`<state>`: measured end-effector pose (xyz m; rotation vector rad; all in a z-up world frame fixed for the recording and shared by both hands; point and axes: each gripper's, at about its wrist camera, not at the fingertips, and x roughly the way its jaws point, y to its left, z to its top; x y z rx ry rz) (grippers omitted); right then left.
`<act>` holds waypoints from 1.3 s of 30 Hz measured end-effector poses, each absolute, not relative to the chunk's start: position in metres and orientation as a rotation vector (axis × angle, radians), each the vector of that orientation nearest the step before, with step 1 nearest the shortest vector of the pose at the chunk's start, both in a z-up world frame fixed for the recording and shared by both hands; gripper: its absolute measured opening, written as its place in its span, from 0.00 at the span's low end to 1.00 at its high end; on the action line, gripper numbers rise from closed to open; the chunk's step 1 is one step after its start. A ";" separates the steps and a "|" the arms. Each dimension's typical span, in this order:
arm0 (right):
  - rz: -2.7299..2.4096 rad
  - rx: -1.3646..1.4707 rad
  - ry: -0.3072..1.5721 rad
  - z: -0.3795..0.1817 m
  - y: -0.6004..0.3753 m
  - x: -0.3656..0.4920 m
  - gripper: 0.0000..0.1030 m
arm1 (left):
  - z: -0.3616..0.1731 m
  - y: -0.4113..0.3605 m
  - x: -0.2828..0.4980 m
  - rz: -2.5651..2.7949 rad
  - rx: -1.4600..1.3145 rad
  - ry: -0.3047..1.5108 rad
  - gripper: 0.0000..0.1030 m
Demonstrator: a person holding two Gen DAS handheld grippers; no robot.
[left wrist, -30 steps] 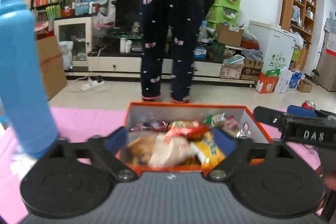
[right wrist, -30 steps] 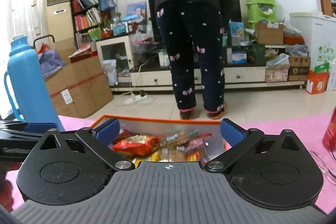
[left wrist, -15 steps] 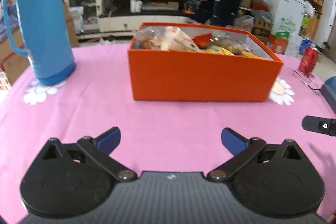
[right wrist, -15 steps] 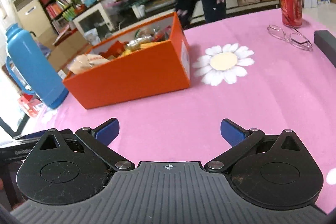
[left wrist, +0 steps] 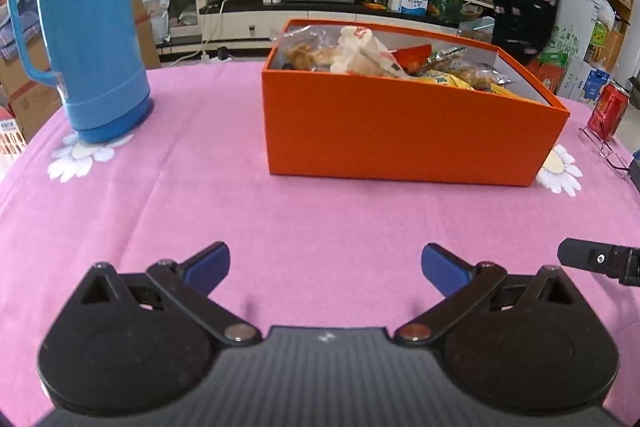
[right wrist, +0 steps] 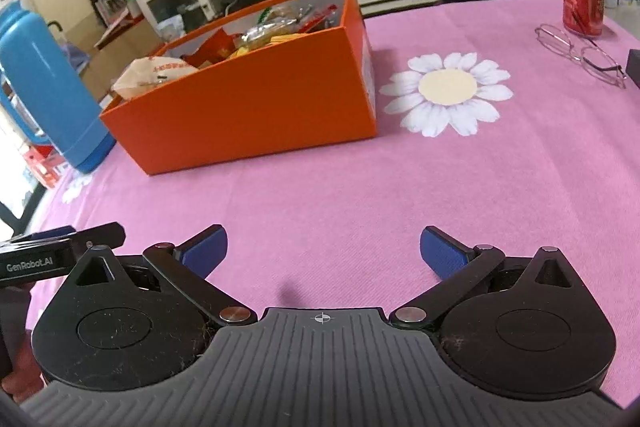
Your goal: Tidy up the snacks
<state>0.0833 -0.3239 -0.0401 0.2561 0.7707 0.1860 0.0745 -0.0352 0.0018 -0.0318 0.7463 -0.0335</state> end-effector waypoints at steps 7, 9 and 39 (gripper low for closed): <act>0.184 0.252 0.763 -0.036 -0.323 0.083 0.91 | 0.005 -0.039 0.072 -0.033 -0.020 0.732 0.98; 0.186 0.241 0.758 -0.035 -0.323 0.082 0.91 | 0.006 -0.040 0.071 -0.026 -0.017 0.729 0.98; 0.164 0.234 0.764 -0.035 -0.328 0.084 0.91 | 0.004 -0.039 0.073 -0.008 -0.024 0.748 0.98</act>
